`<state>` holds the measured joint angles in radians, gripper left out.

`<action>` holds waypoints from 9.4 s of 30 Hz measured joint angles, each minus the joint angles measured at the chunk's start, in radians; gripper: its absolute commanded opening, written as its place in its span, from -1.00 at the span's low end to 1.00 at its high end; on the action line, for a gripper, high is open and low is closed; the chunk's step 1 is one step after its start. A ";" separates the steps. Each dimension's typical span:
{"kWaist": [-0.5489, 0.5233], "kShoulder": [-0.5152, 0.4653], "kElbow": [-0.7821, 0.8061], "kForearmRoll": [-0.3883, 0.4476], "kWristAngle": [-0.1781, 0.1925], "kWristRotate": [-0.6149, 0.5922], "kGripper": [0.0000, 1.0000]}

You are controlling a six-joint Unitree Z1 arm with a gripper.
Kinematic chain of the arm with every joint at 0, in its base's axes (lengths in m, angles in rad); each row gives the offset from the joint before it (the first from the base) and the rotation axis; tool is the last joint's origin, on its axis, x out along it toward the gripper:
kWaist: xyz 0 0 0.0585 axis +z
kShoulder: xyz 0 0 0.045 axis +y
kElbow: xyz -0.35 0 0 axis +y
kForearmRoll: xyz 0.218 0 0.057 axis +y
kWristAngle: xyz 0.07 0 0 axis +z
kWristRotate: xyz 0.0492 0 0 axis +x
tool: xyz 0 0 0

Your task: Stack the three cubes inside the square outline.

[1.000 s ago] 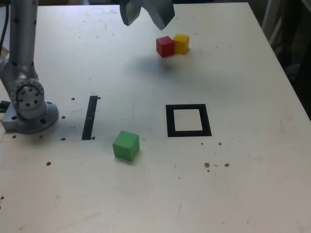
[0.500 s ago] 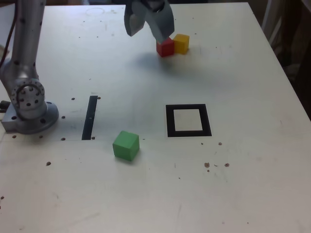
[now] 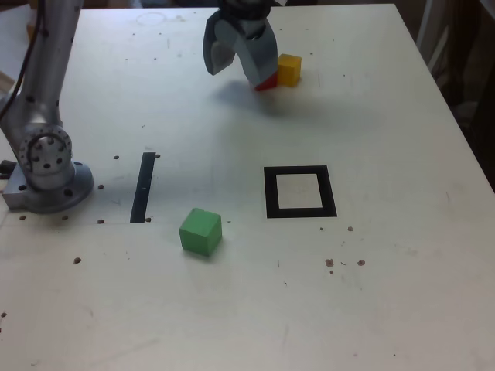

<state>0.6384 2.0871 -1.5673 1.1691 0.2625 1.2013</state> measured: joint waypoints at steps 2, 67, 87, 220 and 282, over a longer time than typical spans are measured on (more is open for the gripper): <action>0.000 0.006 -0.006 -0.002 -0.002 0.007 0.65; -0.072 -0.123 -0.086 0.122 -0.029 -0.139 -0.23; -0.469 -0.224 -0.108 0.286 -0.092 -0.586 -0.23; -0.018 0.155 -0.436 0.188 -0.014 -0.091 0.94; -0.126 0.132 -0.509 0.191 -0.047 -0.294 -0.66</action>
<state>0.5127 2.2190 -2.0762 1.3606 0.2151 0.9069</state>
